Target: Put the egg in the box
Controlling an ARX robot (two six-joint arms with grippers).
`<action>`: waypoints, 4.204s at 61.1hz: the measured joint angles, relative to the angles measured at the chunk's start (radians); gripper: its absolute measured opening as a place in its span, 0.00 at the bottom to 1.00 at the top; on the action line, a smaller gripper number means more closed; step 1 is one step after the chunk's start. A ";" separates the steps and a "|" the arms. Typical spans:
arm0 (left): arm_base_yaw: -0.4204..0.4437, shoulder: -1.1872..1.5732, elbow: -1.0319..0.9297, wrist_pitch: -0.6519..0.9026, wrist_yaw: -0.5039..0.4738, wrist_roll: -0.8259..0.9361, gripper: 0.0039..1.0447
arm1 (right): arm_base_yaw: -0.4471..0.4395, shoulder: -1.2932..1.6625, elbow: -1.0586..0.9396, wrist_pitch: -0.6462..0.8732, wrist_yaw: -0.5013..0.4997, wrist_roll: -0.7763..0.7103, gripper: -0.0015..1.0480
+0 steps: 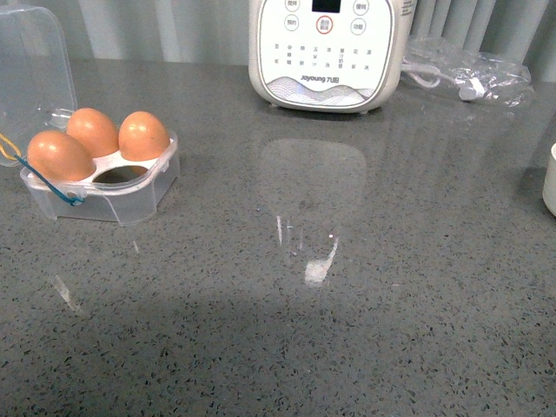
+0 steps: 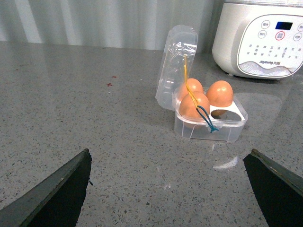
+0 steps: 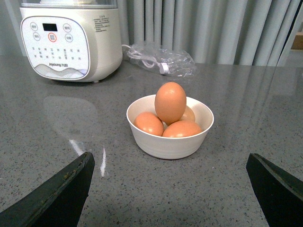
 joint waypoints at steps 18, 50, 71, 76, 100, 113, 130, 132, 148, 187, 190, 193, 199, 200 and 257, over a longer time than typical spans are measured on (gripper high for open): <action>0.000 0.000 0.000 0.000 0.000 0.000 0.94 | 0.000 0.000 0.000 0.000 0.000 0.000 0.93; 0.000 0.000 0.000 0.000 0.000 0.000 0.94 | 0.000 0.000 0.000 0.000 0.000 0.000 0.93; 0.000 0.000 0.000 0.000 0.000 0.000 0.94 | 0.007 0.143 0.085 -0.138 0.110 0.077 0.93; 0.000 0.000 0.000 0.000 0.000 0.000 0.94 | -0.031 0.204 0.118 -0.082 0.059 0.079 0.93; 0.000 0.000 0.000 0.000 0.000 0.000 0.94 | -0.171 0.874 0.461 0.235 -0.105 0.032 0.93; 0.000 0.000 0.000 0.000 0.000 0.000 0.94 | -0.153 1.088 0.626 0.180 -0.117 0.022 0.93; 0.000 0.000 0.000 0.000 0.000 0.000 0.94 | -0.117 1.234 0.759 0.058 -0.173 -0.008 0.93; 0.000 0.000 0.000 0.000 0.000 0.000 0.94 | -0.117 1.248 0.763 0.053 -0.175 -0.013 0.93; 0.000 0.000 0.000 0.000 0.000 0.000 0.94 | -0.126 1.314 0.773 0.033 -0.195 -0.042 0.93; 0.000 0.000 0.000 0.000 0.000 0.000 0.94 | -0.142 1.380 0.754 0.056 -0.239 -0.078 0.93; 0.000 0.000 0.000 0.000 0.000 0.000 0.94 | -0.142 1.380 0.750 0.058 -0.241 -0.078 0.89; 0.000 0.000 0.000 0.000 0.000 0.000 0.94 | -0.143 1.382 0.747 0.060 -0.241 -0.082 0.82; 0.000 0.000 0.000 0.000 0.000 0.000 0.94 | -0.147 1.385 0.742 0.067 -0.245 -0.085 0.67; 0.000 0.000 0.000 0.000 0.000 0.000 0.94 | -0.147 1.386 0.741 0.067 -0.245 -0.085 0.65; 0.000 0.000 0.000 0.000 0.000 0.000 0.94 | 0.036 1.371 0.948 0.072 -0.272 -0.097 0.41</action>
